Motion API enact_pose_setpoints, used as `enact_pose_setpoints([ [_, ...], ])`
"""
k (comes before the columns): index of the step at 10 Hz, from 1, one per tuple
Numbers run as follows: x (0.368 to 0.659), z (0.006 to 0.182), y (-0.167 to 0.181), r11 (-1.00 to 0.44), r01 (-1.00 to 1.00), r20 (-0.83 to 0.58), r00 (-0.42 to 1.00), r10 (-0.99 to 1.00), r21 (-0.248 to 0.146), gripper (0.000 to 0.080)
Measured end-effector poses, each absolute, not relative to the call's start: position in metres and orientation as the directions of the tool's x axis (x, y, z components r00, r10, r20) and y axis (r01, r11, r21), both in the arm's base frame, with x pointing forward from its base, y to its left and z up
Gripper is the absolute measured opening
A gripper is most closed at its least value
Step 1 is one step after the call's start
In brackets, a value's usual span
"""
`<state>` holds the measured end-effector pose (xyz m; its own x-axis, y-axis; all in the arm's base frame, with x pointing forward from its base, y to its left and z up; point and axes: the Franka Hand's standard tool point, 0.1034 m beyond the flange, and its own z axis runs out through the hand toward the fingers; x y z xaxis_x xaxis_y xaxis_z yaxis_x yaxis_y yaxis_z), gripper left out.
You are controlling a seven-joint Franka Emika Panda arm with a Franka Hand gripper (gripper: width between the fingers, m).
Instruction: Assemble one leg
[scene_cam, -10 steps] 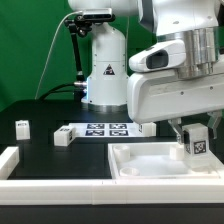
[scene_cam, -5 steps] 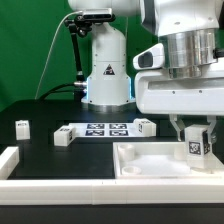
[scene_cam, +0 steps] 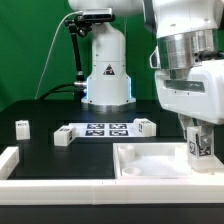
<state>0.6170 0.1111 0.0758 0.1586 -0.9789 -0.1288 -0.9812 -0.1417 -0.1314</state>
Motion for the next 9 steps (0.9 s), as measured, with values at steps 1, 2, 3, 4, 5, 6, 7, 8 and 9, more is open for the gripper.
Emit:
enact_pose_setpoints([
  [1,0.617,0.0757,0.1112,-0.175,-0.975,-0.124,0.192,-0.974,-0.136,0.0367],
  [2,0.6176,0.076,0.111,-0.226,-0.964,-0.118,0.243,-0.963,-0.141,0.0367],
  [3,0.6191,0.0771,0.1105,-0.322,-0.935,-0.101,0.338,-0.936,-0.148,0.055],
  [4,0.6209,0.0775,0.1112,-0.449,-0.879,-0.079,0.465,-0.882,-0.159,0.0618],
  [5,0.6218,0.0769,0.1115,-0.602,-0.782,-0.042,0.615,-0.788,-0.161,0.0643],
  [6,0.6225,0.0758,0.1116,-0.722,-0.675,-0.009,0.731,-0.682,-0.154,0.0643],
  [7,0.622,0.0739,0.1114,-0.795,-0.588,0.01,0.803,-0.596,-0.147,0.0648],
  [8,0.6217,0.0735,0.112,-0.873,-0.469,0.036,0.878,-0.477,-0.133,0.0648],
  [9,0.621,0.0735,0.1151,-0.919,-0.376,0.053,0.922,-0.384,-0.118,0.0649],
])
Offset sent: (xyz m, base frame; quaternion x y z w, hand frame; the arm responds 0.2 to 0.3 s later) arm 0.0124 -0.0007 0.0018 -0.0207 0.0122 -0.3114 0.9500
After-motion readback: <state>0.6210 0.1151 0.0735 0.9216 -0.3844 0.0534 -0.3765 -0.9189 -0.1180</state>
